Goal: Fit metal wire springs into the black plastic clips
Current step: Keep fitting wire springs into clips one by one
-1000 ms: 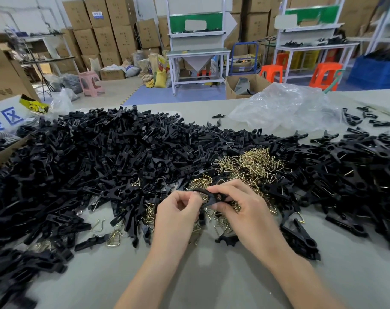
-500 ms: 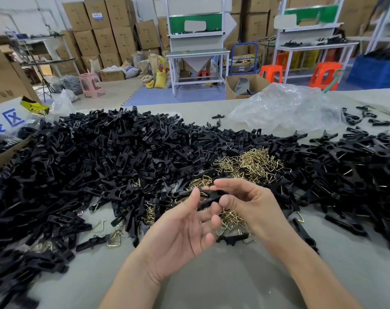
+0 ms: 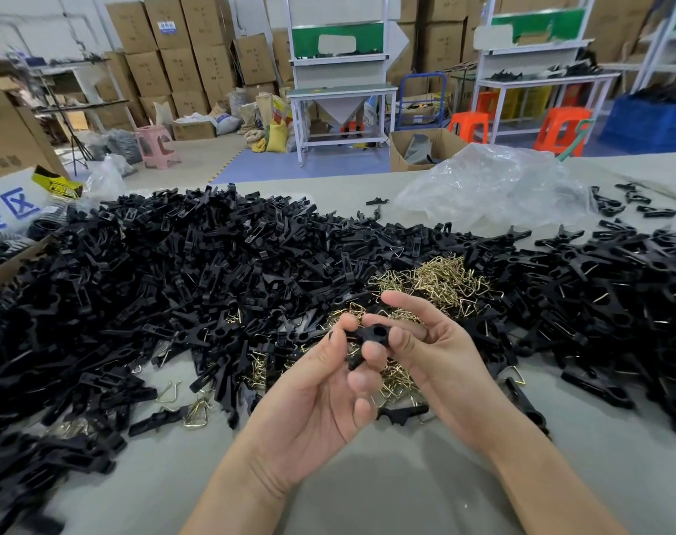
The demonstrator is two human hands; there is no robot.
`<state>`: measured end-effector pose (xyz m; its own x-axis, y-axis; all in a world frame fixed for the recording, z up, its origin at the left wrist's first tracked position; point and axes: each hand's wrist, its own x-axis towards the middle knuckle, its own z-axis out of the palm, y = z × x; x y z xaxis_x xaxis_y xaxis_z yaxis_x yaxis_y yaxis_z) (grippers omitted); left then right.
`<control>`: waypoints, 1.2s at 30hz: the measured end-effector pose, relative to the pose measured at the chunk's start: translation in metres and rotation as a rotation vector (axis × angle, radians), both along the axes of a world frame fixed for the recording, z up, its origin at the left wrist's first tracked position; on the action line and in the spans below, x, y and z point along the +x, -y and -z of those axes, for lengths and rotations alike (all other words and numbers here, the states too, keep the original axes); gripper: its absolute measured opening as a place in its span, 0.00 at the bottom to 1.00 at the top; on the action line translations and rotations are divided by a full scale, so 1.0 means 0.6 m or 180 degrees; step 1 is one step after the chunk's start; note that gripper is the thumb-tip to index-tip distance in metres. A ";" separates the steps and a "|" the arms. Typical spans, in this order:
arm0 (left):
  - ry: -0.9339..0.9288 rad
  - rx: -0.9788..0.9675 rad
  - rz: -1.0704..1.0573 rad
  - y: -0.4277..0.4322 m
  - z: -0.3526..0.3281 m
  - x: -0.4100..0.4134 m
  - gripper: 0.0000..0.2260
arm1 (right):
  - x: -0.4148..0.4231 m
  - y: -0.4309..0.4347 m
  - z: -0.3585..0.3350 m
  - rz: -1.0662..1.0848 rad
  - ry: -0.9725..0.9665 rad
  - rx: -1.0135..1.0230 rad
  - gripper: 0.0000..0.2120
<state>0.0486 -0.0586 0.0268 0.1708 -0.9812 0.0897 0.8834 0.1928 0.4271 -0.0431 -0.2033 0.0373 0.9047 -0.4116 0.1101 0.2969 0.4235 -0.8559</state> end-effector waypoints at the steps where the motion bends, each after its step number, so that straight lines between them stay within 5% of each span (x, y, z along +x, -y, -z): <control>1: -0.0019 0.0000 -0.0029 0.001 0.000 -0.002 0.05 | 0.000 0.000 0.000 -0.0020 0.0000 -0.0004 0.20; 10: 0.0326 0.0203 -0.0480 0.005 0.009 -0.007 0.06 | 0.000 0.007 0.007 -0.0016 -0.0048 -0.0237 0.28; 19: 0.0097 0.0161 -0.0449 0.010 0.015 -0.008 0.07 | -0.002 0.008 0.004 0.0028 -0.0087 -0.0261 0.18; 24: 0.0229 0.0169 -0.0443 0.009 0.015 -0.009 0.07 | -0.005 0.014 0.011 -0.0016 -0.0107 -0.0461 0.26; 36: -0.0156 0.0473 -0.0629 0.013 0.003 -0.012 0.10 | -0.001 0.015 0.017 0.0057 -0.0124 -0.0604 0.24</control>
